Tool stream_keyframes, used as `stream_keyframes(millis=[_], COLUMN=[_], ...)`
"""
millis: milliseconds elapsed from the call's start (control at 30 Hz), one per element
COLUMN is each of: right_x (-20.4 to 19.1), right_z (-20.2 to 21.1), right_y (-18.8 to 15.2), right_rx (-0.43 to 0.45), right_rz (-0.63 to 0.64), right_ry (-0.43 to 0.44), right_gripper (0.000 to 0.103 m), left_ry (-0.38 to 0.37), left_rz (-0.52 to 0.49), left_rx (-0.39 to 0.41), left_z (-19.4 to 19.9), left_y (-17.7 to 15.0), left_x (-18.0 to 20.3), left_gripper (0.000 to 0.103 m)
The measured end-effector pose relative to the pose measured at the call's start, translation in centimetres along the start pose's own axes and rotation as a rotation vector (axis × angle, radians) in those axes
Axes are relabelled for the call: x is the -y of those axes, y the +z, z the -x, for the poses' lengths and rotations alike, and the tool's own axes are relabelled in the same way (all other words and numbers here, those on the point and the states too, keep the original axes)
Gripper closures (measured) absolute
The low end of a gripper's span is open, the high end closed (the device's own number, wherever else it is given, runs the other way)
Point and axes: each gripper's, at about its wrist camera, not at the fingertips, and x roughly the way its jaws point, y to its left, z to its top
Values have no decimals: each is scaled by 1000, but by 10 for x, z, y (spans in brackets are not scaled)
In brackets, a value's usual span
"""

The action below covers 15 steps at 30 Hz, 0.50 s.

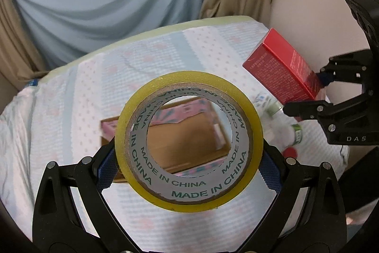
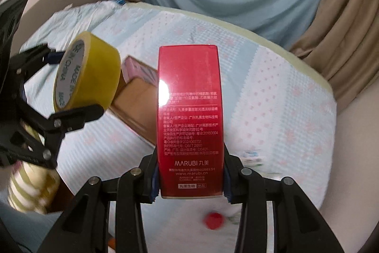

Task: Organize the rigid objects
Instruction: 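Carry the tape roll and red box into the cardboard box and release both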

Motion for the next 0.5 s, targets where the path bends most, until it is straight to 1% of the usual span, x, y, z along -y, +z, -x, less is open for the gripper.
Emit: stream_keyframes(millis=[67,200,267,367,433,500], right_x=[-22,-56,-72,-87,-93,-98], right_z=[-11,-38,-57,-84,-102,-124], right_y=[11,33,42,51,54,58], right_rx=[-3,-24,-38,-62,-86,-116], right_rz=[-57,-156,-201,-242,-245,-221], right_ry=[4,11,13,9,8,2], right_gripper=[65,65,65,65,65,65], left_ry=[-3,-2,-4,-2,-7,-5], left_rz=[0,3,14,35,50,57], left_rx=[-9,-43,-62,-105,-135,-164], left_z=[-1,-18,-32,-64,-86,-106], left_y=[-3,-7,-11,-18,-20,-22], left_x=[-30,-79,-95,-117,-126,-133], left_gripper=[7,7,7,7,7,7])
